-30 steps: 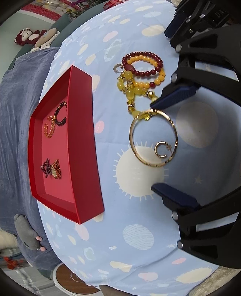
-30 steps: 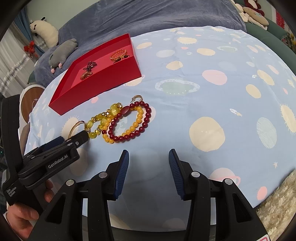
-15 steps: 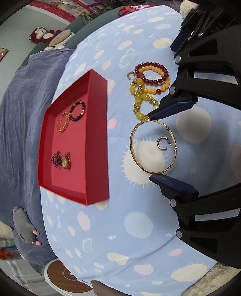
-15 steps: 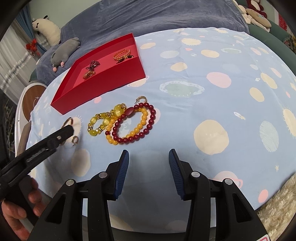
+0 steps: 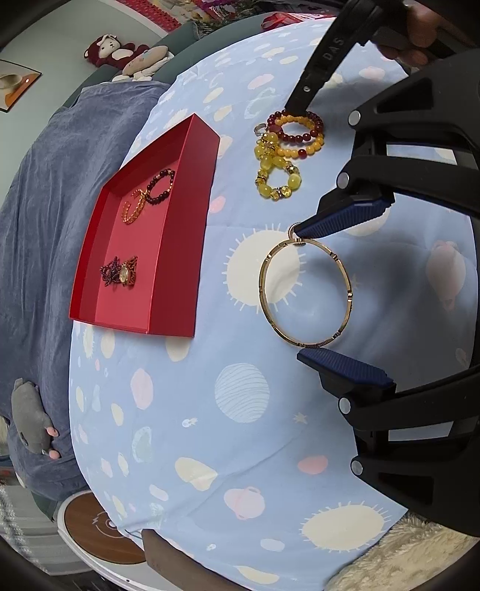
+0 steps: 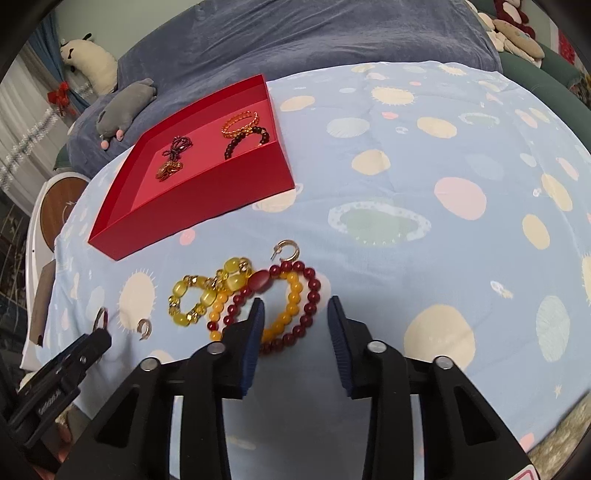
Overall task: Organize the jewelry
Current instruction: 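Grasp the thin gold bangle with the left gripper and lift it, then grasp the dark-red bead bracelet with the right gripper, then lower the gold bangle into the box while the right gripper lowers the red bracelet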
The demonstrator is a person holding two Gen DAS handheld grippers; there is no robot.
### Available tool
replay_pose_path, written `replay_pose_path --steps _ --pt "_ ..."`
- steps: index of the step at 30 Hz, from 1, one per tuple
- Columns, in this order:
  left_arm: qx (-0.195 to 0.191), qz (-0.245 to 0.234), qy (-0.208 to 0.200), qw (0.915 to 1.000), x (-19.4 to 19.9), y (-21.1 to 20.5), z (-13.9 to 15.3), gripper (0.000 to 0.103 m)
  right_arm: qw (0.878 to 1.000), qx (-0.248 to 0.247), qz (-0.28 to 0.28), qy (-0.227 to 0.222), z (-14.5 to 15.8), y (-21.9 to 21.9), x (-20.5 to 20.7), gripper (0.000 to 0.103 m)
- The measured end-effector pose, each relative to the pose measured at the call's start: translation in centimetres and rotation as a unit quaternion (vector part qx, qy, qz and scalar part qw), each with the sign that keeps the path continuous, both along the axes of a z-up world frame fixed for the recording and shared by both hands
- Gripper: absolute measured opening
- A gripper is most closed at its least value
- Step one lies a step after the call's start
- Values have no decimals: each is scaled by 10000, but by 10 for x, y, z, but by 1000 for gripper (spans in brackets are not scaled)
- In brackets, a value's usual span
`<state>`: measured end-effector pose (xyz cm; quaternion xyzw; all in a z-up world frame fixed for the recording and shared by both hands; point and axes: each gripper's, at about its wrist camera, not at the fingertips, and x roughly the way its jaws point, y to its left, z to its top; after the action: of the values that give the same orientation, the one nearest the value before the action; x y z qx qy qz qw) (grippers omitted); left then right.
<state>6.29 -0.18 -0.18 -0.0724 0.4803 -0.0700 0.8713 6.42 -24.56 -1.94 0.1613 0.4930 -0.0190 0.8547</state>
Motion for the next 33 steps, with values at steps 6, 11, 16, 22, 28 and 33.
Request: replay_pose_path --steps 6,11,16,22,28,33 --pt "-52 4 8 10000 0 2 -2 59 9996 147 -232 33 -3 -12 9 20" --pt "-61 -22 35 10000 -1 0 -4 59 9998 -59 -154 102 -9 -11 17 13" --pt "-54 -39 36 10000 0 -1 -4 59 9998 -120 -86 95 -10 -8 18 10" --pt "-54 -52 57 10000 1 -2 -4 59 9998 -169 -10 62 -7 -6 14 8" --pt "-76 -36 40 10000 2 -1 -1 59 9999 -46 -68 -137 10 -9 2 8" --pt "-118 -61 5 9999 3 -1 6 59 9991 156 -115 -389 36 -14 -5 8"
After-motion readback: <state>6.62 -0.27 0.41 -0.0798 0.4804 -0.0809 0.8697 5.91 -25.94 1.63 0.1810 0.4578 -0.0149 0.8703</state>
